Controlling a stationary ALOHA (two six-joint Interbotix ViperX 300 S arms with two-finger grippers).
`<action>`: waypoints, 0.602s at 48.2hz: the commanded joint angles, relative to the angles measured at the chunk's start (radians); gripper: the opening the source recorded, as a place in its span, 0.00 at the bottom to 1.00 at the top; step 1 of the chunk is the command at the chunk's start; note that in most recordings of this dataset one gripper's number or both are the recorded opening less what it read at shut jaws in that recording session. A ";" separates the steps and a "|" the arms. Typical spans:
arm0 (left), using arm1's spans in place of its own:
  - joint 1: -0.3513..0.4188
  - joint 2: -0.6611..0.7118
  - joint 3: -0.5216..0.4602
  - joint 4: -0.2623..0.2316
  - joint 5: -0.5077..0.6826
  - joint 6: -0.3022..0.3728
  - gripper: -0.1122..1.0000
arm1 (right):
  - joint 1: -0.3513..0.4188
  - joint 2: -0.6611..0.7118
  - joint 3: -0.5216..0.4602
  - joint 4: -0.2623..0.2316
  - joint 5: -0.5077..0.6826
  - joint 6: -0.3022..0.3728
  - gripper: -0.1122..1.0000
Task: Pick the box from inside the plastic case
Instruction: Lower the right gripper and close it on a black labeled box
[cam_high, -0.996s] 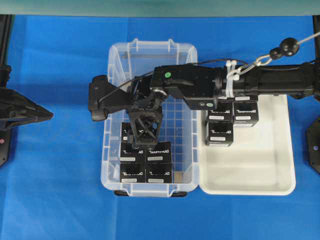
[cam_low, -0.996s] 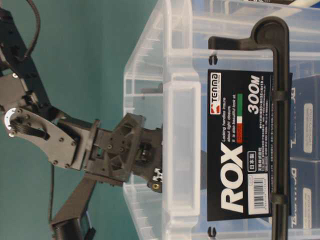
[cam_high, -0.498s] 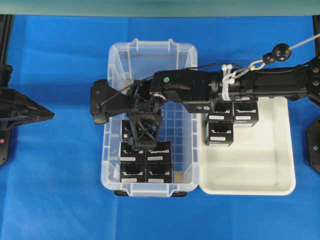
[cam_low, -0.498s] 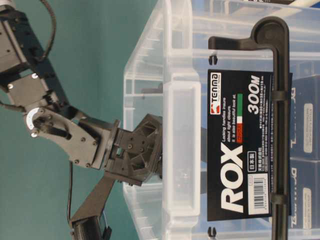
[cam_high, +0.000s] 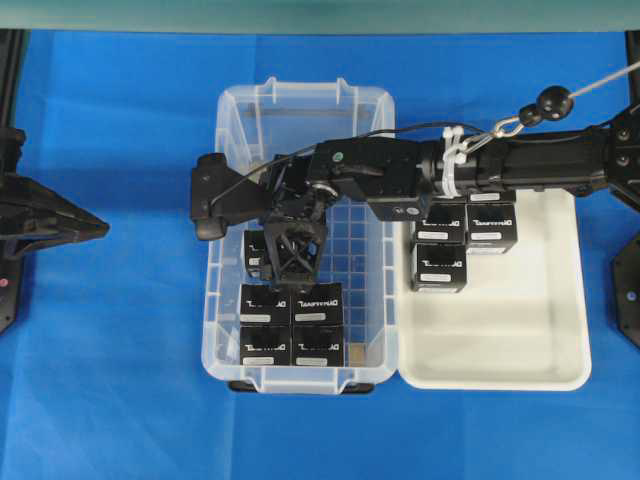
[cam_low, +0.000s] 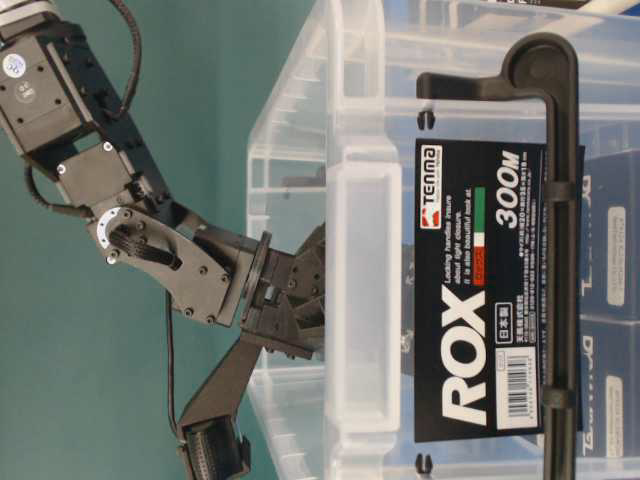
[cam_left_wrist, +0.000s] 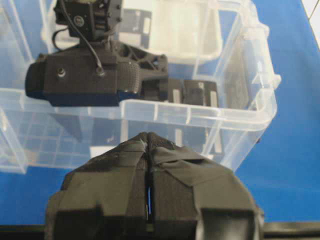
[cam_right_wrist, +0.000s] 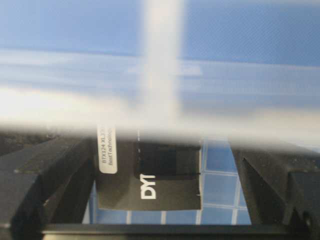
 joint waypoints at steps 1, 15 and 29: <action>0.003 0.008 -0.014 0.002 -0.005 0.000 0.04 | 0.002 0.003 -0.008 -0.002 -0.008 -0.006 0.92; 0.002 0.002 -0.017 0.002 -0.005 0.000 0.04 | -0.008 -0.048 -0.012 -0.002 -0.002 0.005 0.64; 0.003 0.003 -0.015 0.002 -0.005 0.000 0.04 | -0.018 -0.176 -0.035 -0.002 0.069 0.032 0.64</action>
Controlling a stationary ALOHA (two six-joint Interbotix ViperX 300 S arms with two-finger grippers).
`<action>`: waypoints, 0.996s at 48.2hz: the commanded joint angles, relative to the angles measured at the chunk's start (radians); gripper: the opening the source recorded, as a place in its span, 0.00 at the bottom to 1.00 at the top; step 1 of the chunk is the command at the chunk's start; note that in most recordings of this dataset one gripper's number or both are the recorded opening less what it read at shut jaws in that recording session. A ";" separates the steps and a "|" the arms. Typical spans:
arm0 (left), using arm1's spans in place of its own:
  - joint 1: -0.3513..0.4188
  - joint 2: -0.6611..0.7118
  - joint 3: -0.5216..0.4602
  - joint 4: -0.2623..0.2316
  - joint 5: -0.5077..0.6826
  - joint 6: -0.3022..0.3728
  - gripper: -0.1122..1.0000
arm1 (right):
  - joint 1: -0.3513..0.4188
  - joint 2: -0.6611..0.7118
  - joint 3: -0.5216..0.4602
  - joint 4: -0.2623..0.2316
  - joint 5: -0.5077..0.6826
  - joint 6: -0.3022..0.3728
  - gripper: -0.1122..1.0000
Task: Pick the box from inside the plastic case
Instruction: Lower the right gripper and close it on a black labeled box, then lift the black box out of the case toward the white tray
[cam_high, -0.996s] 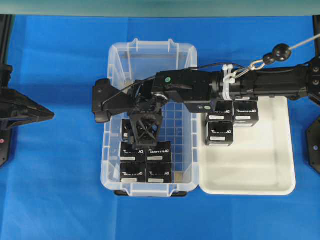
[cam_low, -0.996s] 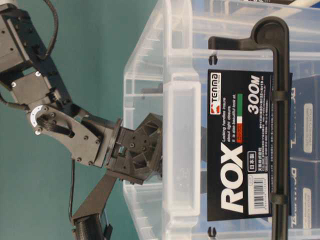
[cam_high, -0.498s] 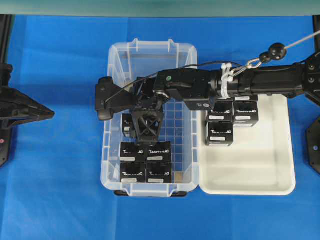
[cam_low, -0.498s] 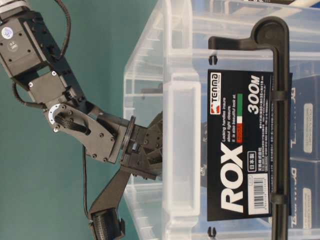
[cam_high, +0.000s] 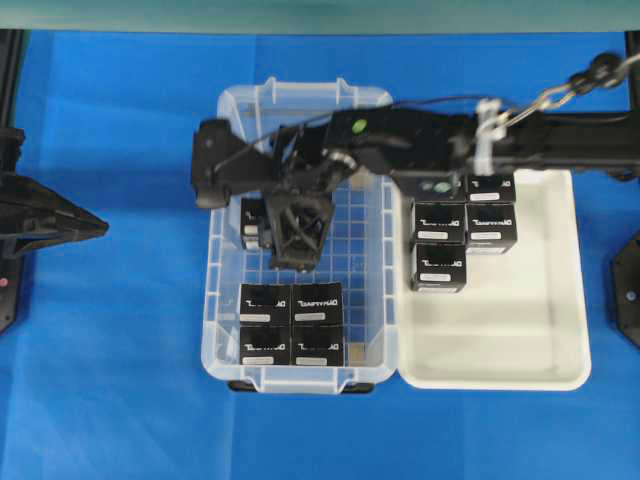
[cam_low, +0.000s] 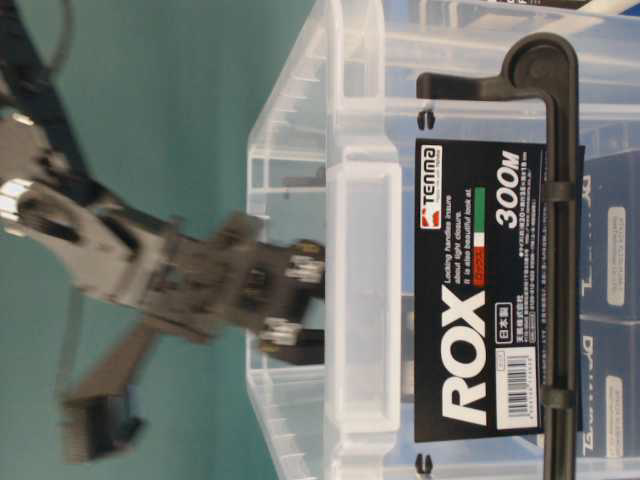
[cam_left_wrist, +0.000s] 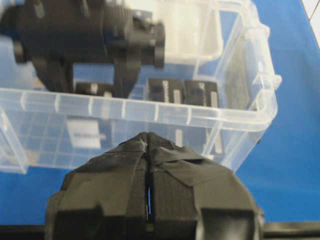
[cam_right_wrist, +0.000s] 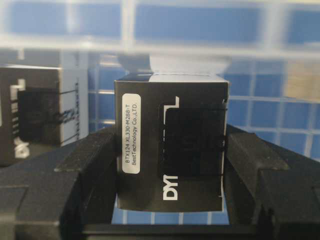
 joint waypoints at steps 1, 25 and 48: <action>0.000 0.005 -0.017 0.002 -0.005 0.000 0.04 | 0.003 -0.063 -0.037 0.002 0.035 0.011 0.64; 0.000 0.006 -0.017 0.002 -0.005 -0.006 0.04 | 0.002 -0.331 -0.103 0.002 0.394 0.067 0.64; 0.000 0.008 -0.023 0.002 -0.005 -0.034 0.04 | -0.006 -0.687 0.216 -0.002 0.491 0.156 0.64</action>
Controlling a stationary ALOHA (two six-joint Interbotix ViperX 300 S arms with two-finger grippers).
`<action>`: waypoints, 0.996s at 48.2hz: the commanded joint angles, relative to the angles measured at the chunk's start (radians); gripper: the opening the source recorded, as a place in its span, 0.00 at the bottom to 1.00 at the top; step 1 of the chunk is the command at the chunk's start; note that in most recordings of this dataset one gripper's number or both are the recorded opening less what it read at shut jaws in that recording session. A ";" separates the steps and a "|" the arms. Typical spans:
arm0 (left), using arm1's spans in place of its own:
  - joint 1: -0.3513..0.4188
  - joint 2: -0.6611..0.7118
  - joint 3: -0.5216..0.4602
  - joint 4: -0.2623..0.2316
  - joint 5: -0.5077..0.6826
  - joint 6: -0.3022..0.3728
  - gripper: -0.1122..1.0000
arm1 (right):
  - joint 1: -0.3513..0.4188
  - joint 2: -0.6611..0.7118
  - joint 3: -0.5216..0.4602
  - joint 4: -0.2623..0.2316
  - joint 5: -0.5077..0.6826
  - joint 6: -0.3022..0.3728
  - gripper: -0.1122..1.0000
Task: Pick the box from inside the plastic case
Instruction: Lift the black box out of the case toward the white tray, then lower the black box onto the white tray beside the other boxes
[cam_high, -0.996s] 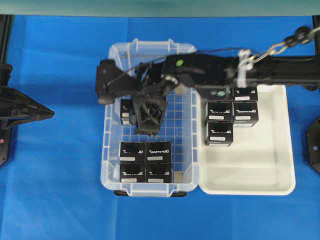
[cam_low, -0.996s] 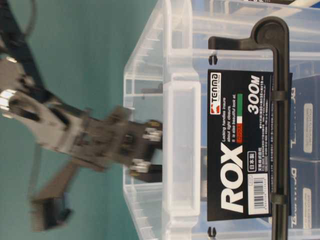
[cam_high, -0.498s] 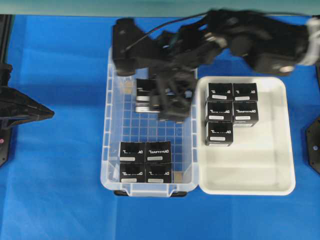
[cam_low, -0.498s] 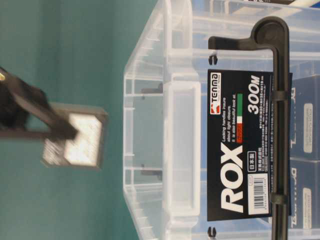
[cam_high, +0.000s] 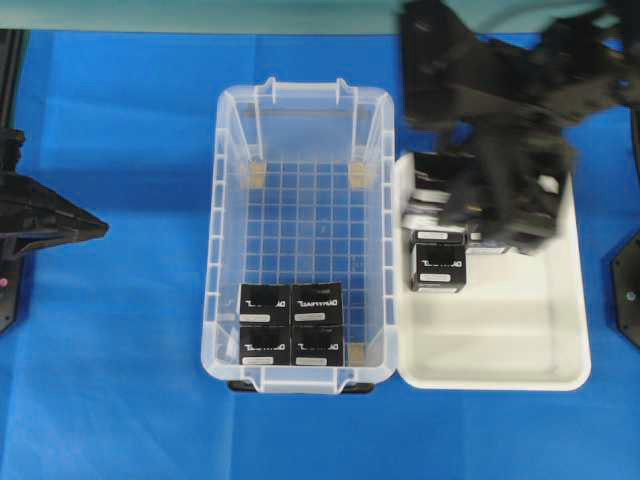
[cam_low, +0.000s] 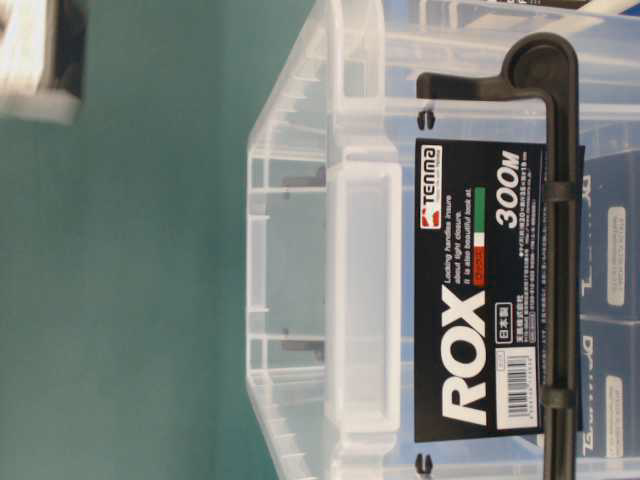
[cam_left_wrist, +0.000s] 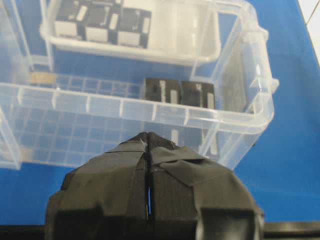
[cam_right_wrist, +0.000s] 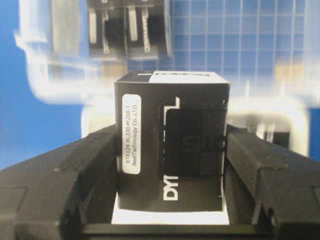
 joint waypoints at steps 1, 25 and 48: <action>0.000 0.008 -0.025 0.002 -0.005 0.005 0.04 | -0.003 -0.067 0.097 -0.002 -0.009 0.002 0.64; 0.002 0.009 -0.026 0.002 -0.005 0.003 0.04 | 0.005 -0.206 0.594 -0.014 -0.259 -0.005 0.64; 0.014 0.023 -0.026 0.002 -0.014 -0.002 0.04 | 0.021 -0.170 0.845 -0.015 -0.626 -0.014 0.64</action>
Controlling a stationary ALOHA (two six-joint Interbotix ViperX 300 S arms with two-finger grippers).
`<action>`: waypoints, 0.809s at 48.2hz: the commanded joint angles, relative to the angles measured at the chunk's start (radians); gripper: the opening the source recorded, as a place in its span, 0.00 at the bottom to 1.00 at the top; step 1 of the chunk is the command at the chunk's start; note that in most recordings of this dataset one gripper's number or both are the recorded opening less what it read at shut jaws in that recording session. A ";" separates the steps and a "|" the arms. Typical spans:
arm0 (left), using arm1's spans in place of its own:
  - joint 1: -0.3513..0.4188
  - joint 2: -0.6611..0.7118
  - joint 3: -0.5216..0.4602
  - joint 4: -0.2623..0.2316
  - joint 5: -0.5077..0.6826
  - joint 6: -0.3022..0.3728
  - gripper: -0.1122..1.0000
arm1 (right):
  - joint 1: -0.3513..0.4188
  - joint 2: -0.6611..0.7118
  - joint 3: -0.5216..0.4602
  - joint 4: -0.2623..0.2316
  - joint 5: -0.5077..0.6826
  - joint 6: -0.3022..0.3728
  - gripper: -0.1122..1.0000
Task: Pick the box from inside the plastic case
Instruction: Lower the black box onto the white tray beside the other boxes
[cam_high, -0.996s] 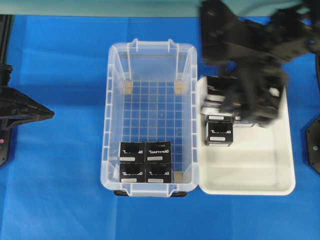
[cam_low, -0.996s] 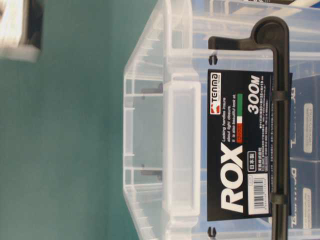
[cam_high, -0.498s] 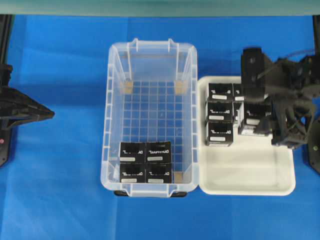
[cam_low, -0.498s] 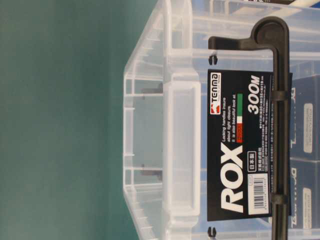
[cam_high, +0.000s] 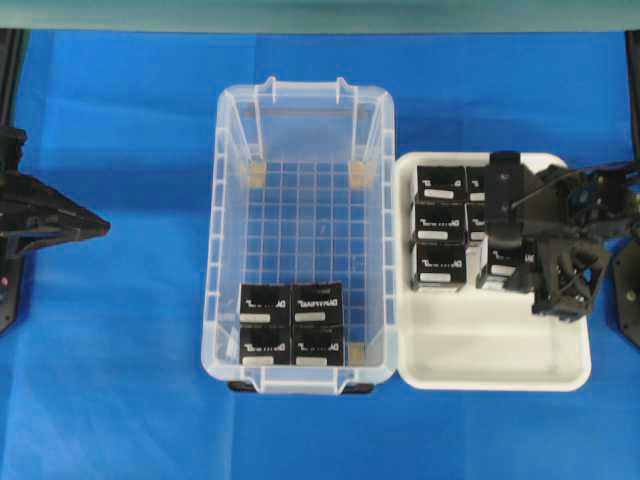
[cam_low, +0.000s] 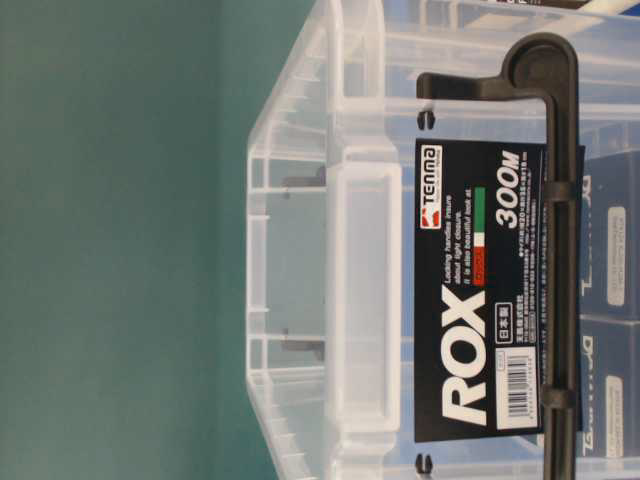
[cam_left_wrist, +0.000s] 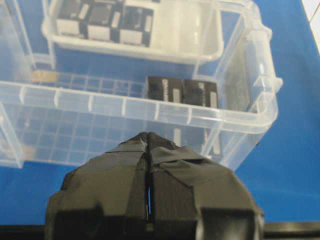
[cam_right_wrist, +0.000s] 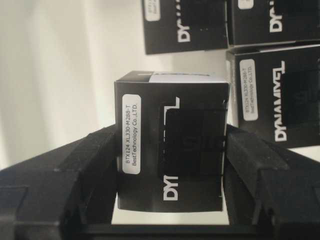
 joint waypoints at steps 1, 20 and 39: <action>0.006 0.015 -0.026 0.002 -0.014 -0.003 0.04 | 0.002 0.017 0.020 -0.003 -0.061 -0.002 0.64; 0.011 0.025 -0.026 0.002 -0.021 -0.003 0.04 | 0.021 0.160 0.026 -0.012 -0.163 -0.051 0.64; 0.011 0.026 -0.028 0.003 -0.023 -0.003 0.04 | 0.008 0.179 0.031 -0.014 -0.175 -0.067 0.64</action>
